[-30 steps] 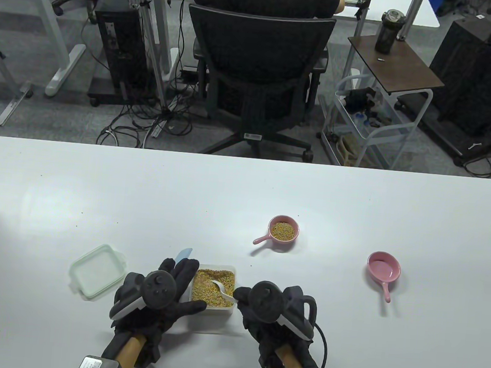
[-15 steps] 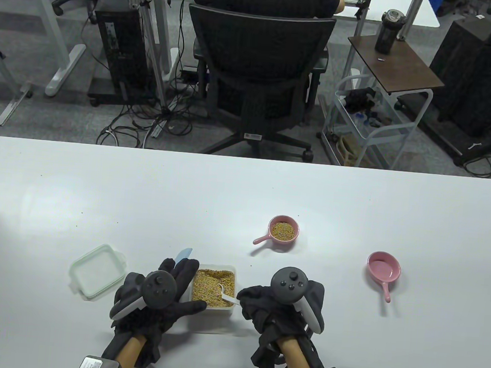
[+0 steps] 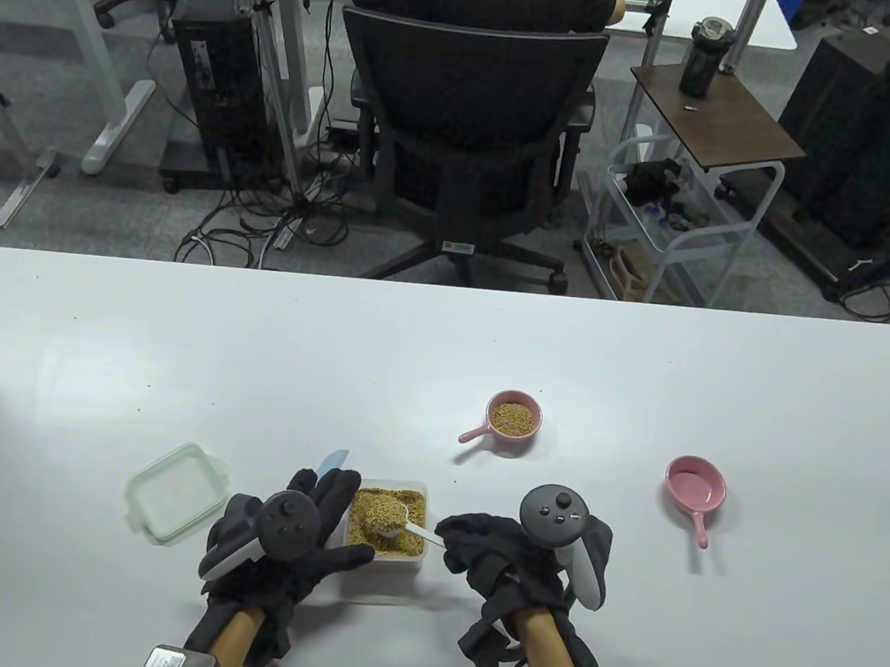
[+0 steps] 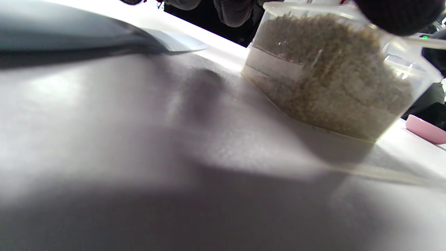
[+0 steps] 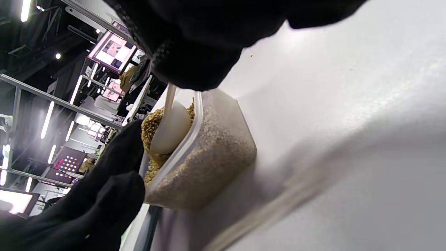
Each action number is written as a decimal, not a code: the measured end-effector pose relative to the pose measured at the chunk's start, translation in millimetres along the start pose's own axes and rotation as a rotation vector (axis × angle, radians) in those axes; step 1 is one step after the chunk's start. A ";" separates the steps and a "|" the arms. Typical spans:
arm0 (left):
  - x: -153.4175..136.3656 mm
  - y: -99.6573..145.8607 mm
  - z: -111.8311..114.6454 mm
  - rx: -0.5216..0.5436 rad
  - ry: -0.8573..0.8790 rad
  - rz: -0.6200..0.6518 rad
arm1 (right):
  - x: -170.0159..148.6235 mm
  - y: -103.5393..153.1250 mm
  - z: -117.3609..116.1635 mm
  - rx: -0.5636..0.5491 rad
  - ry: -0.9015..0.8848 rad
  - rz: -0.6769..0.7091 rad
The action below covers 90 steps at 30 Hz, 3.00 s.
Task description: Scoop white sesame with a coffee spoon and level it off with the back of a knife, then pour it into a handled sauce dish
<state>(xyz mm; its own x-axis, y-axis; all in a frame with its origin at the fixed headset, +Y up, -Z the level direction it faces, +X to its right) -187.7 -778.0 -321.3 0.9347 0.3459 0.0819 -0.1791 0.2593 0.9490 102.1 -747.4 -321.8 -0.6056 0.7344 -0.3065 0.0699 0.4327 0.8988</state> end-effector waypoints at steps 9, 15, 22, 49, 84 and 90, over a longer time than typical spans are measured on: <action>-0.8 0.8 0.4 -0.003 0.004 -0.001 | -2.4 0.8 -0.2 -0.001 -0.001 -0.007; -1.0 1.6 0.2 -0.010 0.001 -0.004 | -2.7 0.3 -0.9 -0.001 0.002 -0.004; -12.3 8.7 -13.2 0.040 0.015 -0.047 | -2.9 0.5 -0.2 -0.004 -0.002 0.002; -27.7 4.8 -10.6 -0.029 -0.400 -0.470 | -3.5 2.2 1.2 -0.016 0.021 0.021; 53.1 43.4 -34.4 0.098 -0.073 0.013 | -0.3 4.3 3.8 -0.043 0.046 0.048; 47.0 42.1 -36.1 0.106 -0.075 -0.021 | 0.2 4.5 4.6 -0.044 0.043 0.054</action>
<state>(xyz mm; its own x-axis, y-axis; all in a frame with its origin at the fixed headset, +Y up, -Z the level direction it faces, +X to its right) -162.4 -718.3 -288.5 0.9590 0.2719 0.0802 -0.1294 0.1682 0.9772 105.9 -742.9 -319.2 -0.6356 0.7324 -0.2442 0.0692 0.3690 0.9268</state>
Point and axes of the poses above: the tracker on the back of each hand, its own x axis roughly to the thumb side, its own y axis roughly from the fingertips to the wrist, z = x × y, the point moved 2 cm from there along -y, roughly from the wrist to the fingertips, and after that the axes turned 9 degrees about -z, right-handed, at the moved point
